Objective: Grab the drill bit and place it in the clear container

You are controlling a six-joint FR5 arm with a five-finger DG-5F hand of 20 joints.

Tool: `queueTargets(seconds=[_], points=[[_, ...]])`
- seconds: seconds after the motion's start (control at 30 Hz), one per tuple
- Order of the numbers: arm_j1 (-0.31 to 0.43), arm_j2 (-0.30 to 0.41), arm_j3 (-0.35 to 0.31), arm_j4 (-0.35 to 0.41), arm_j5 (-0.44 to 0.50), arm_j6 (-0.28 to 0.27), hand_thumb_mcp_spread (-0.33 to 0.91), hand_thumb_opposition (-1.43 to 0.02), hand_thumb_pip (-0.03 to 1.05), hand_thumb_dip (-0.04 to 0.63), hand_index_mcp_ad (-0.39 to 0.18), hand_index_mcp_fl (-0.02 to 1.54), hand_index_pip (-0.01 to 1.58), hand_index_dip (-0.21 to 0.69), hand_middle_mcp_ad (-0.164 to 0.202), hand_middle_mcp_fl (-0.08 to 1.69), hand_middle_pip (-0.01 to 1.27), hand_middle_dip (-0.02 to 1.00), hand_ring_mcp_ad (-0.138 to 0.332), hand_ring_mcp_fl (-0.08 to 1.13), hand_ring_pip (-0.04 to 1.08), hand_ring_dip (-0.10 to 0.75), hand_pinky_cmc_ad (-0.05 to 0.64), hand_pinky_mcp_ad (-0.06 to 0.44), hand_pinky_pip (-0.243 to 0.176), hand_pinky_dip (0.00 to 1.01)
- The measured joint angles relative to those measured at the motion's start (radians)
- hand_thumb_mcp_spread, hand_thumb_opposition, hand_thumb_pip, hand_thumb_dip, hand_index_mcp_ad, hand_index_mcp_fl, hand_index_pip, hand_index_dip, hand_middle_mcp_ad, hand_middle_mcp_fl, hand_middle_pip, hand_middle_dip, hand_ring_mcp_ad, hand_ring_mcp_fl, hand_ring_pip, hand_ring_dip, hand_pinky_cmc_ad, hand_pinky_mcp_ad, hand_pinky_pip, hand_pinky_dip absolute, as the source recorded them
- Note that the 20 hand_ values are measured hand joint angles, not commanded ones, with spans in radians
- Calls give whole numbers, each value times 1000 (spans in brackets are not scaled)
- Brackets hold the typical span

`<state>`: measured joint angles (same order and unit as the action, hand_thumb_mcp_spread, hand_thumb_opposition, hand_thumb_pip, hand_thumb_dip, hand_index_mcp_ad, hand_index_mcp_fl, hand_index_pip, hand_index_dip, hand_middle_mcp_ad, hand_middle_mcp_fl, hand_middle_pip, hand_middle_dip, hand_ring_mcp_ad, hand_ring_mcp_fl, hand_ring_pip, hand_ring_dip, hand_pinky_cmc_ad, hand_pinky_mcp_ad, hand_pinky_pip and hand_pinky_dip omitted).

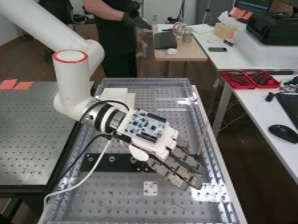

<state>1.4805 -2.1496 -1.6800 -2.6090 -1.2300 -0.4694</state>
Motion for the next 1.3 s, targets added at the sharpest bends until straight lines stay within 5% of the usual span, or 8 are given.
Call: queueTargets(seconds=[0.5, 1.3], points=[[-1, 0, 12, -14, -55, -131, 504, -867, 588, 298, -24, 232, 1241, 429, 94, 264, 127, 204, 202, 49, 101, 7, 248, 159, -44, 136], [-14, -20, 31, -2, -92, -150, 539, -883, 536, 298, -52, 347, 1253, 429, 89, 279, 127, 206, 187, 84, 99, 7, 278, 161, -42, 147]])
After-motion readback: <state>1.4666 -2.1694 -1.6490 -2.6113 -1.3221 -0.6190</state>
